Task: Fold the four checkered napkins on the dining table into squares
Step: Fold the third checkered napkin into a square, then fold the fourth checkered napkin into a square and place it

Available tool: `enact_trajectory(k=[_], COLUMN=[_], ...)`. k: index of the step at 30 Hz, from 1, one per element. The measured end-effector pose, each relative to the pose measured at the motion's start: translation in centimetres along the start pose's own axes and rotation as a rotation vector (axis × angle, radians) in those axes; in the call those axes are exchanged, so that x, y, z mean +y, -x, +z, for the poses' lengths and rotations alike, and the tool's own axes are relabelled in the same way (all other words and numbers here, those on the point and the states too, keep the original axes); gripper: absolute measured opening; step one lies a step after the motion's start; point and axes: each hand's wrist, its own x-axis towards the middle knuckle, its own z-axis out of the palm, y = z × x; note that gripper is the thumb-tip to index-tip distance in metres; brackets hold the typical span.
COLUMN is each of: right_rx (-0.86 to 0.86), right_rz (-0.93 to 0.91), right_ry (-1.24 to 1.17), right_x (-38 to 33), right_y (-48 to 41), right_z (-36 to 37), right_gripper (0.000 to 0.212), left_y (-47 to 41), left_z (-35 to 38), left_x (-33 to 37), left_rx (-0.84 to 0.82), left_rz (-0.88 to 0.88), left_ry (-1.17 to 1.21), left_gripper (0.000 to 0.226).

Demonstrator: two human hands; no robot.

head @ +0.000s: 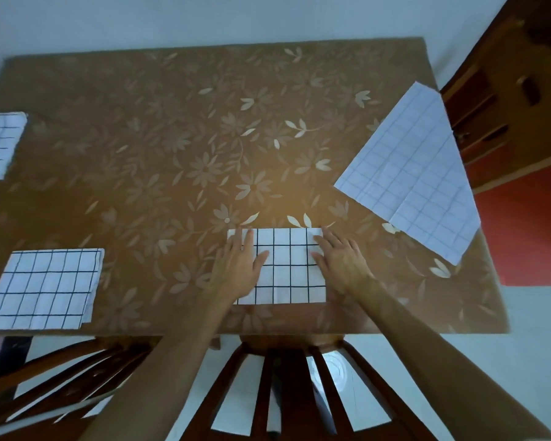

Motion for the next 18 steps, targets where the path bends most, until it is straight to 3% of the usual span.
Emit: enact_trajectory(k=[4,12,18], right_rx=[0.045,0.147,0.189], right_rz=[-0.003,-0.052,-0.060], right_ry=[-0.083,-0.070,-0.082], right_x=[-0.7,-1.4,-0.5], right_y=[2.6,11.6,17.6], right_z=[-3.6,-8.7,-11.8], right_gripper=[0.046,0.049,0.058], left_y=[2.4,11.7,16.7], left_z=[-2.9,-5.5,-6.9], left_x=[2.4,7.1,11.5], left_rx=[0.128,0.252,0.285], left_rz=[0.021,0.044,0.039], left_ry=[0.060,0.089,0.128], left_gripper=[0.063,0.068,0.060])
